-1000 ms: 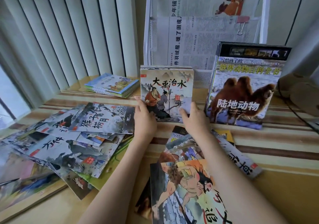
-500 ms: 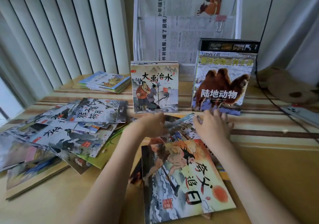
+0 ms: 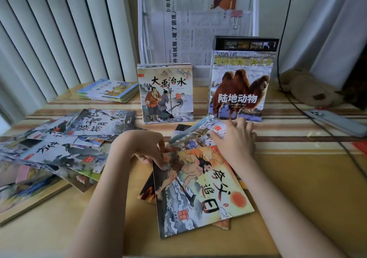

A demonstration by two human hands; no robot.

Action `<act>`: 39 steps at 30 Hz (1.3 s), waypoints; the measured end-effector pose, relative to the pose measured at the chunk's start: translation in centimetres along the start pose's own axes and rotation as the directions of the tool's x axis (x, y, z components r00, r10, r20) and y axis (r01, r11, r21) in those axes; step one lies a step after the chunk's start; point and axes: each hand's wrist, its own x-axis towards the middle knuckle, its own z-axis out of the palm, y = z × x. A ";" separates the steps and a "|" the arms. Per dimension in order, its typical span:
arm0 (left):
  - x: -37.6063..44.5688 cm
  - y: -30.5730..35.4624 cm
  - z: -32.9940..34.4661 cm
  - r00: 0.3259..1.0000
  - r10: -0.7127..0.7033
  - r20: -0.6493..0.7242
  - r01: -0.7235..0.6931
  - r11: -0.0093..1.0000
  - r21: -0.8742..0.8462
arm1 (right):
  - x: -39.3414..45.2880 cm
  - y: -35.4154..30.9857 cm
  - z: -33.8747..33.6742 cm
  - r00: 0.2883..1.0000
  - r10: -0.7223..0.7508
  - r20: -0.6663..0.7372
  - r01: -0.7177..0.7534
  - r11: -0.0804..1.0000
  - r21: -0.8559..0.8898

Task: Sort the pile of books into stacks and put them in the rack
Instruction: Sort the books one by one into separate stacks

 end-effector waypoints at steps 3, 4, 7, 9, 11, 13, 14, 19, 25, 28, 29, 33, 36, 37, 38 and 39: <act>-0.3 -1.1 -0.5 0.993 0.089 -0.075 -0.095 0.992 -0.082 | 0.6 0.4 0.1 0.995 -0.067 -0.070 0.077 0.985 0.153; -0.2 -1.3 -0.6 0.984 0.104 -0.148 -0.127 0.979 -0.157 | 0.8 0.6 0.2 0.991 -0.100 -0.089 0.118 0.965 0.233; -0.2 -0.9 -0.5 0.905 0.083 -0.417 -0.260 0.884 -0.389 | 1.4 1.0 0.0 0.970 -0.182 -0.159 0.235 0.863 0.447; 0.1 -0.6 -0.3 0.849 0.084 -0.521 -0.358 0.817 -0.451 | 1.8 1.6 -0.7 0.968 -0.172 -0.185 0.244 0.821 0.516; 0.0 -0.3 -0.1 0.840 0.098 -0.533 -0.440 0.697 -0.566 | 2.2 2.3 -1.2 0.968 -0.164 -0.190 0.243 0.809 0.535; 0.2 0.0 0.2 0.866 0.116 -0.486 -0.461 0.562 -0.687 | 2.5 2.7 -1.3 0.969 -0.200 -0.146 0.247 0.775 0.581; 0.4 0.3 0.4 0.879 0.110 -0.464 -0.449 0.520 -0.726 | 2.5 2.7 -1.2 0.972 -0.219 -0.091 0.225 0.737 0.637; 1.4 1.7 1.4 0.904 0.091 -0.418 -0.413 0.445 -0.795 | 2.2 2.2 -1.4 0.981 -0.195 0.006 0.108 0.569 0.815; 1.6 2.6 2.1 0.927 0.220 -0.304 -0.360 0.295 -0.885 | 2.8 1.7 -1.9 0.996 -0.048 0.071 -0.049 0.368 0.929; 1.9 3.0 2.2 0.921 0.238 -0.309 -0.379 0.360 -0.852 | 2.8 1.0 -1.9 0.976 -0.043 0.215 -0.202 0.210 0.957; 2.2 2.9 2.2 0.918 0.221 -0.329 -0.391 0.385 -0.836 | 2.9 1.0 -1.9 0.967 -0.042 0.251 -0.242 0.151 0.958; 2.5 2.4 1.9 0.886 0.056 -0.459 -0.458 0.246 -0.854 | 3.3 2.3 -2.2 0.942 0.084 0.324 -0.327 0.024 0.945; 2.0 2.6 1.3 0.803 -0.014 -0.596 -0.594 0.064 -0.802 | 3.3 3.1 -1.9 0.927 0.068 0.370 -0.375 0.236 0.896; 1.8 2.7 1.2 0.771 -0.042 -0.636 -0.636 0.007 -0.772 | 3.1 3.0 -2.0 0.897 0.018 0.442 -0.435 0.220 0.873; 1.7 2.8 1.1 0.739 -0.065 -0.671 -0.674 -0.040 -0.738 | 2.8 2.8 -2.3 0.850 -0.054 0.524 -0.508 0.178 0.843; 1.7 2.8 1.2 0.704 -0.094 -0.704 -0.709 -0.049 -0.703 | 2.4 2.5 -2.7 0.799 -0.136 0.586 -0.567 0.157 0.809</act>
